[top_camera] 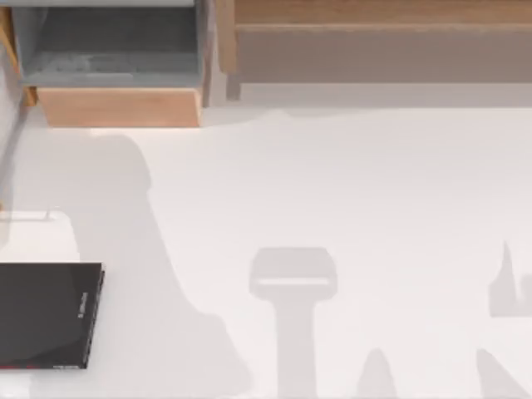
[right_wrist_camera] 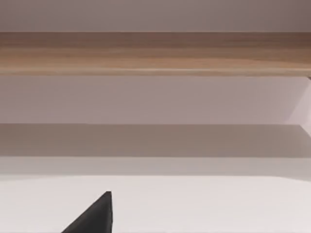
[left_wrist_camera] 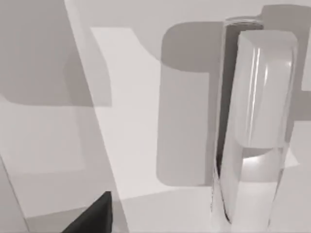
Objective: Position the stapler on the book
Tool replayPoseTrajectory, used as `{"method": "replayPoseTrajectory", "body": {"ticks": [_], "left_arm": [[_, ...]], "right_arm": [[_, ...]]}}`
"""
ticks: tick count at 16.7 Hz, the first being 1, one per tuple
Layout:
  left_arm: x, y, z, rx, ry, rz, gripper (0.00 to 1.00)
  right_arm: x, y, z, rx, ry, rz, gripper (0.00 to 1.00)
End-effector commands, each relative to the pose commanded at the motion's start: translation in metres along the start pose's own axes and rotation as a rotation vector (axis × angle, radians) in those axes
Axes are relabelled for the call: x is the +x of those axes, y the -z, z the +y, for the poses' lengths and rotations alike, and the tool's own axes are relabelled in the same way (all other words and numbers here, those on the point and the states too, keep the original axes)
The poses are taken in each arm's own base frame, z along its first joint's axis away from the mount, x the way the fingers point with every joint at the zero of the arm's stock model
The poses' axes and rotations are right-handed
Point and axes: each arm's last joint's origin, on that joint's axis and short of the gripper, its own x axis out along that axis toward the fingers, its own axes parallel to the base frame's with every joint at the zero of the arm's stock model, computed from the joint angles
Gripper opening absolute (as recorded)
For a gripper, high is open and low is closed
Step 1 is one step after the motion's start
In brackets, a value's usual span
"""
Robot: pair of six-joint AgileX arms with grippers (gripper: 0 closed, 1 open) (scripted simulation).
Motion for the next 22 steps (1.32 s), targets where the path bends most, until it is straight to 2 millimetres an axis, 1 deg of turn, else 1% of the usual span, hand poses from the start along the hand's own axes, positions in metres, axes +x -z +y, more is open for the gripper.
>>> {"method": "replayPoseTrajectory", "body": {"ticks": [6,9,16,20,22], "left_arm": [[0.024,0.001,0.000,0.002,0.000,0.001,1.00],[0.032,-0.001,-0.001,-0.001,-0.002,-0.003,1.00],[0.042,-0.005,-0.003,-0.002,-0.004,-0.004,1.00],[0.042,-0.005,-0.003,-0.002,-0.003,-0.004,1.00],[0.042,-0.005,-0.003,-0.002,-0.003,-0.004,0.85]], "right_arm": [[0.000,0.000,0.000,0.000,0.000,0.000,1.00],[0.000,0.000,0.000,0.000,0.000,0.000,1.00],[0.000,0.000,0.000,0.000,0.000,0.000,1.00],[0.000,0.000,0.000,0.000,0.000,0.000,1.00],[0.000,0.000,0.000,0.000,0.000,0.000,1.00]]}}
